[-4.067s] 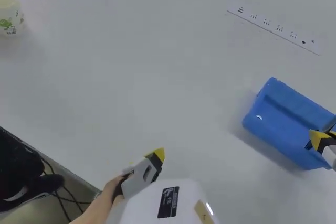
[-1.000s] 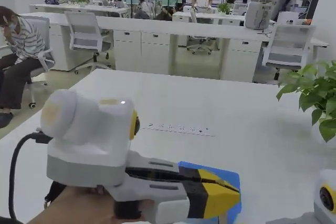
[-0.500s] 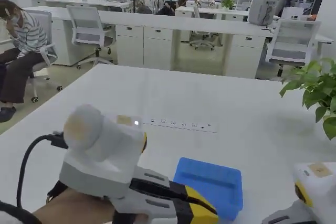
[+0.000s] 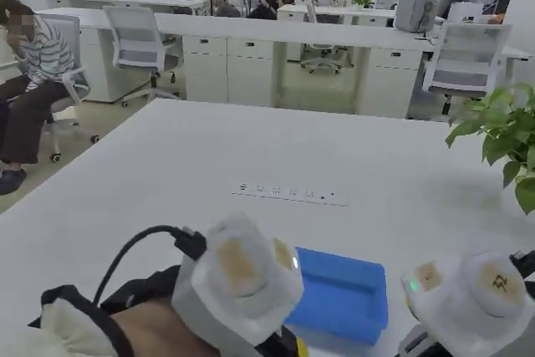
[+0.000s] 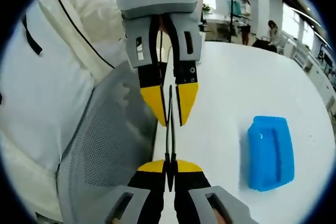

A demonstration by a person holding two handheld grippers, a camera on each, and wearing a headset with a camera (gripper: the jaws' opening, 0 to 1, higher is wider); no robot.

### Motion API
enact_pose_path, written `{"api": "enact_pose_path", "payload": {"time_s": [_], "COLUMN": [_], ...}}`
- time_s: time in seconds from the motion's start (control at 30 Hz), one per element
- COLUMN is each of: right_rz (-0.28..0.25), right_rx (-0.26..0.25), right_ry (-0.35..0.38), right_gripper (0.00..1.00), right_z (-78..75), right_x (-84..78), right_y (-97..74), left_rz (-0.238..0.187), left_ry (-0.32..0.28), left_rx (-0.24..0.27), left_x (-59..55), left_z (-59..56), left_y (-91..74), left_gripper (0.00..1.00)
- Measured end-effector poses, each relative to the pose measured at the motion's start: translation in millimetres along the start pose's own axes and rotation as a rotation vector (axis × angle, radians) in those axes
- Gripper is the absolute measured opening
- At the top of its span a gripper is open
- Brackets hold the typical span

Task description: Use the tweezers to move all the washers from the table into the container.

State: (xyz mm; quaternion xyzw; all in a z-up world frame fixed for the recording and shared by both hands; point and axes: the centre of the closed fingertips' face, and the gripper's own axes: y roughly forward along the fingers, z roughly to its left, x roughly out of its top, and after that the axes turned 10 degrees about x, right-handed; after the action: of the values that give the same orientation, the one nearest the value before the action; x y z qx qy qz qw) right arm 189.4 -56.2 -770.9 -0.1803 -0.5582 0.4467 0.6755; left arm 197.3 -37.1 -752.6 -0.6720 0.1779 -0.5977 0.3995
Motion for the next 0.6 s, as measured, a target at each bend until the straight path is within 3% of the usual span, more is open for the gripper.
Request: {"api": "enact_pose_path", "payload": {"time_s": [0.1, 0.3, 0.47, 0.6], "right_rz": [0.001, 0.022, 0.031, 0.051], "right_rx": [0.011, 0.002, -0.067, -0.108], "right_ry": [0.020, 0.022, 0.018, 0.011], "right_gripper": [0.01, 0.02, 0.02, 0.02], "right_z": [-4.9, -15.8, -35.1, -45.1], "right_x": [-1.9, -6.7, -16.7, -26.6], "right_y": [4.8, 8.3, 15.4, 26.0], "left_rz": [0.049, 0.068, 0.069, 0.103], "left_ry": [0.029, 0.035, 0.050, 0.092], "left_rx": [0.004, 0.016, 0.055, 0.079], "left_x": [-12.2, -24.3, -32.8, -43.7], "left_z": [0.3, 7.5, 20.3, 25.4], "left_y": [9.8, 19.9, 33.3, 46.7], "left_gripper": [0.05, 0.00, 0.00, 0.00]}}
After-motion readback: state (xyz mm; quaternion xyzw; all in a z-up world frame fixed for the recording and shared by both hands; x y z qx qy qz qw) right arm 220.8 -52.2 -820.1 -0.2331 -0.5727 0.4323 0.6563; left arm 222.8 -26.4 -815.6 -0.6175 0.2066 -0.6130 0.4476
